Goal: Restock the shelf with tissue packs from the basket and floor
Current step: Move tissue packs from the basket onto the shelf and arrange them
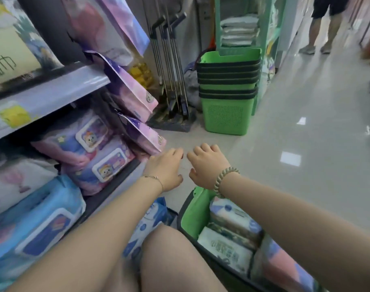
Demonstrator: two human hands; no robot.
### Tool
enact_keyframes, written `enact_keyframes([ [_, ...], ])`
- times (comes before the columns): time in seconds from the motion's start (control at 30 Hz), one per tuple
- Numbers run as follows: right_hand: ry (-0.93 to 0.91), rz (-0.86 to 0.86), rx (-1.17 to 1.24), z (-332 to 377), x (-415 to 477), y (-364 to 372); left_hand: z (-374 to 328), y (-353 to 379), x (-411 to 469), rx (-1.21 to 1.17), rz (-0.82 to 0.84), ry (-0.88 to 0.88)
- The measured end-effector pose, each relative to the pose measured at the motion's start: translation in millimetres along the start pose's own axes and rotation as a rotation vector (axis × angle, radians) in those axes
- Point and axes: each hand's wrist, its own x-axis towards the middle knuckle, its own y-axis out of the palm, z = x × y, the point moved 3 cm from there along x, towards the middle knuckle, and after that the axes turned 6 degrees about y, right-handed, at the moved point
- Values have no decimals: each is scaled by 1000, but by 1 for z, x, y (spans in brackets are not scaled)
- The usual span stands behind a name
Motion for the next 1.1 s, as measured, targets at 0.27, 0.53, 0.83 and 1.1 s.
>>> enact_keyframes([
  [0.27,103,153,30,-36,-28,68,-36,80,34,-79,204,78],
  [0.53,201,327,56,-50,-50,127,-65,143,56,-142,530,123],
  [0.83,302,652,148,-44,-76,198,-79,200,61,-285,701,161],
  [1.1,549,883,229,-45,-103,258,-78,243,57,-312,750,148],
])
